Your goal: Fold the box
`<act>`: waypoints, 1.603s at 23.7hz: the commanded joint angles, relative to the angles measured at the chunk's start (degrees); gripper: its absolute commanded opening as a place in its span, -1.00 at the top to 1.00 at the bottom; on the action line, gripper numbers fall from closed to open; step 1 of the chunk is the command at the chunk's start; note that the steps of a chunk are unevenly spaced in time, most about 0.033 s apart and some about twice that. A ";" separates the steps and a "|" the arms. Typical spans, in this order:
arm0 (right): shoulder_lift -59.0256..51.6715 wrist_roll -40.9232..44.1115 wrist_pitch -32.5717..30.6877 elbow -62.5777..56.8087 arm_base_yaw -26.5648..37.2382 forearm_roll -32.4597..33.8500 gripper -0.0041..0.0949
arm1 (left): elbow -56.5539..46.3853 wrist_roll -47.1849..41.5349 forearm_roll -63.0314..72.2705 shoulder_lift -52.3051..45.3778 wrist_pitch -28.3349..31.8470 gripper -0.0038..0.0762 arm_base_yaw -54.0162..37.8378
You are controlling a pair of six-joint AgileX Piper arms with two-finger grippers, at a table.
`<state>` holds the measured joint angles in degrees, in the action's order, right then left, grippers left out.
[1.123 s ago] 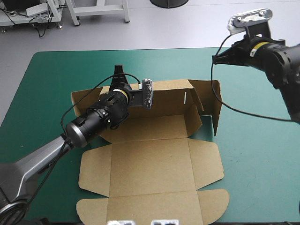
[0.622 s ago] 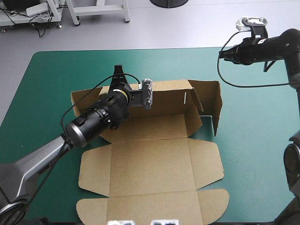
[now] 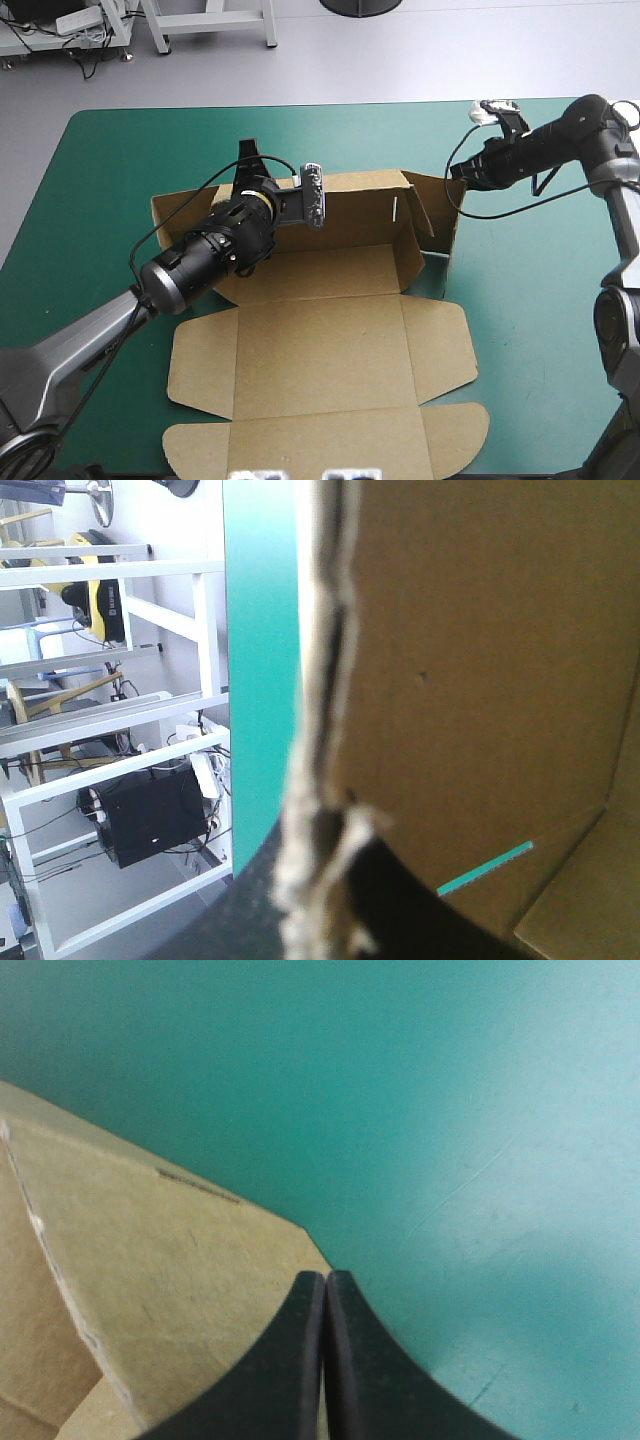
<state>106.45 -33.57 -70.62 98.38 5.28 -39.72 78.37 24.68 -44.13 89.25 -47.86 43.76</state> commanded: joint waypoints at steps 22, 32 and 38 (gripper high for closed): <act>-13.68 -29.20 11.34 -27.50 -0.64 -14.96 0.94 | 1.53 -1.15 -0.28 -1.14 -0.36 0.93 0.26; -13.68 -37.95 7.26 -27.62 -0.64 -9.18 0.15 | 1.53 -1.15 -0.28 -1.14 -0.47 0.93 0.26; -13.68 -38.00 3.14 -27.62 -0.64 -8.76 0.15 | 1.53 -1.15 -0.28 -1.14 -0.47 0.93 0.26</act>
<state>95.64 -70.74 -65.92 69.56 4.59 -46.02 78.47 24.46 -44.77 89.90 -47.92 43.76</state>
